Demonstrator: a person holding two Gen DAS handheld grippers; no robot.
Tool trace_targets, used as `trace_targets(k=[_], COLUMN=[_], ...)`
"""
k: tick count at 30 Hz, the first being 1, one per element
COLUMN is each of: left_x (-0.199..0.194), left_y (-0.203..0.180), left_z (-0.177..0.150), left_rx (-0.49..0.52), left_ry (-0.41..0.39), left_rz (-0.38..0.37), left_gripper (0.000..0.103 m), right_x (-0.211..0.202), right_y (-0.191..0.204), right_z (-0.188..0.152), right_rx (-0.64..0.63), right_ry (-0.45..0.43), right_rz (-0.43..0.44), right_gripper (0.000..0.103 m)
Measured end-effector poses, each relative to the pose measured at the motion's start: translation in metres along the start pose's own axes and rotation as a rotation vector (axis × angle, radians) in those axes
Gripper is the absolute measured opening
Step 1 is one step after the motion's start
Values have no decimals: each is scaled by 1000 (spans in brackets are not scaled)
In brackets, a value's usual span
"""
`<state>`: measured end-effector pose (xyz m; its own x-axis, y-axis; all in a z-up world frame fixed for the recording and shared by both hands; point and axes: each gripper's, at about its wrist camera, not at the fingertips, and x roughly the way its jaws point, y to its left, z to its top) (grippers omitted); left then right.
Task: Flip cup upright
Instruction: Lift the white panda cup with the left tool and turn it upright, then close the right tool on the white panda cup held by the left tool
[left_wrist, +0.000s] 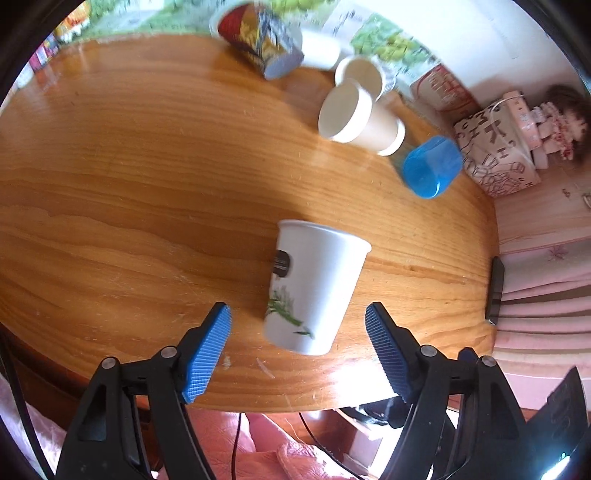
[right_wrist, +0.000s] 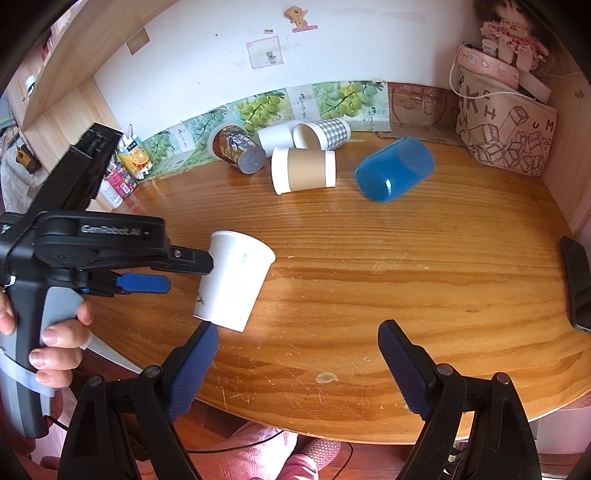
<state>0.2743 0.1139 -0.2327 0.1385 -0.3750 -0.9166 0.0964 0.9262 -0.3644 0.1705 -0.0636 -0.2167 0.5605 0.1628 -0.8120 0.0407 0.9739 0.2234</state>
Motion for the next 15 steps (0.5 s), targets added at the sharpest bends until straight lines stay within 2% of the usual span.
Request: trace_targets(k=[5,9,15], left_x=[-30,-45,-52], left_y=[5,13,24], left_z=[-14,-23,-29], left_rx=[20,30,44], left_ry=[-101,-169,-197], left_rz=[6,37,93], left_gripper=[79,79,79], right_x=[1,8,30], right_y=[9,12,10], right_z=[1,7,16], right_rx=[-32,-2,77], right_ry=[9,30,48], right_rz=[7,37,53], right_gripper=[89,89,89])
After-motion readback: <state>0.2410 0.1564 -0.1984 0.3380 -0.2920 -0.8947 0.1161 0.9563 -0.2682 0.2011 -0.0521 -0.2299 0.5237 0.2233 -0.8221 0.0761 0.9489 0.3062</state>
